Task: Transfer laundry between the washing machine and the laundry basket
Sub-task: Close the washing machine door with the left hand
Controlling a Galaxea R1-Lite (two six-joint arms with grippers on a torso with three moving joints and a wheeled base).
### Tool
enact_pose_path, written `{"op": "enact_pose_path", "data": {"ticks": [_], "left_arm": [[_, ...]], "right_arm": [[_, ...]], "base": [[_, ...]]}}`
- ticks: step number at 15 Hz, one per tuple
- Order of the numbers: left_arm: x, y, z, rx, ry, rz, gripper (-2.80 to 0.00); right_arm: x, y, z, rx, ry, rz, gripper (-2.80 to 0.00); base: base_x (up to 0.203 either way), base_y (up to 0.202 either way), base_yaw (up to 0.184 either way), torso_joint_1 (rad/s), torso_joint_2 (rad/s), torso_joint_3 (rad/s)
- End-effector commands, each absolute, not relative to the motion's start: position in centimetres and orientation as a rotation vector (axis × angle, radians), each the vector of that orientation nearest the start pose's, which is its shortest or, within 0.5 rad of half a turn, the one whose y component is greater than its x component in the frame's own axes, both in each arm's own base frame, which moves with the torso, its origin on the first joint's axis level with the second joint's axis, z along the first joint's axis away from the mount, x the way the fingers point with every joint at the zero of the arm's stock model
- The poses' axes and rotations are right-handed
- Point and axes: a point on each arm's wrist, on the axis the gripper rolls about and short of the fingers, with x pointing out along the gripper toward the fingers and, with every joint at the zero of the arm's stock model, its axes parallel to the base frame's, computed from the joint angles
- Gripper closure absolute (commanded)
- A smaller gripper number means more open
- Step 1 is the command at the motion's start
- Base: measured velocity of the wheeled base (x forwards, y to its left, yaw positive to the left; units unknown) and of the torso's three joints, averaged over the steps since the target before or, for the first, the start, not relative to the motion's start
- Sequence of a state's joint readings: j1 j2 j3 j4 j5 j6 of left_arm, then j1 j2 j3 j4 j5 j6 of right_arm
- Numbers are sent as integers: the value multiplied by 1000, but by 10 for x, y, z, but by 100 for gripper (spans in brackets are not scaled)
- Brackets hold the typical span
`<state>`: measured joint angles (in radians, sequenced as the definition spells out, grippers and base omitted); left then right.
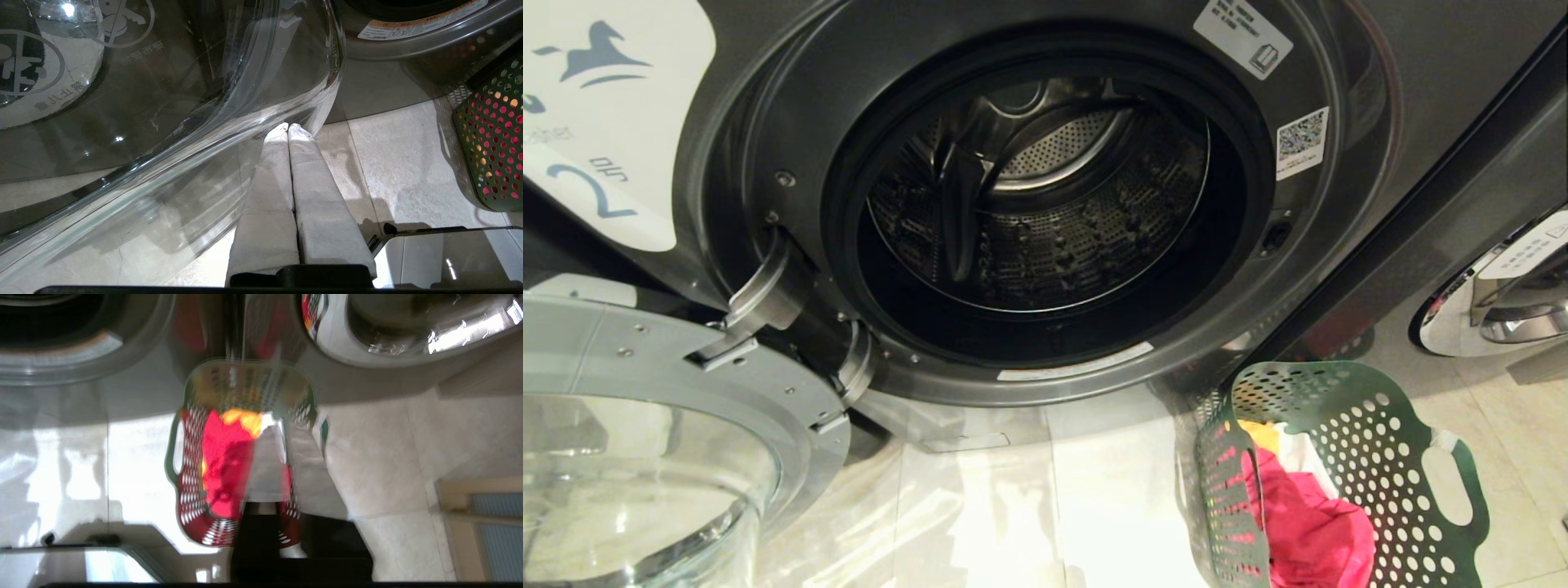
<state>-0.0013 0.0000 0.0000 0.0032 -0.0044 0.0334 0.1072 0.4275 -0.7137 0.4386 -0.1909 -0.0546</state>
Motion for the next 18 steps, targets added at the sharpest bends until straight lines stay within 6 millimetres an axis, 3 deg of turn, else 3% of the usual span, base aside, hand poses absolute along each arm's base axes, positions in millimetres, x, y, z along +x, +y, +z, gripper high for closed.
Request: {"op": "enact_pose_path", "data": {"ticks": [1,5,6,9,14,18], "left_arm": [[-23,0,75,34,5,-5,0],[-23,0,75,34,5,-5,0],[-23,0,75,34,5,-5,0],[-23,0,75,34,5,-5,0],[-23,0,75,34,5,-6,0],[-23,0,75,34,4,-6,0]], "right_arm": [[-26,-7,180,-86,251,-40,0],[-12,-4,95,-58,425,19,0],[-8,-3,86,-40,401,38,0],[-4,0,81,-104,350,147,0],[-2,0,80,-91,179,-17,0],[-22,1,76,-101,-17,31,0]], "base": [[0,0,0,0,0,0],[0,0,0,0,0,0],[0,0,0,0,0,0],[0,0,0,0,0,0],[0,0,0,0,0,0],[0,0,0,0,0,0]]}}
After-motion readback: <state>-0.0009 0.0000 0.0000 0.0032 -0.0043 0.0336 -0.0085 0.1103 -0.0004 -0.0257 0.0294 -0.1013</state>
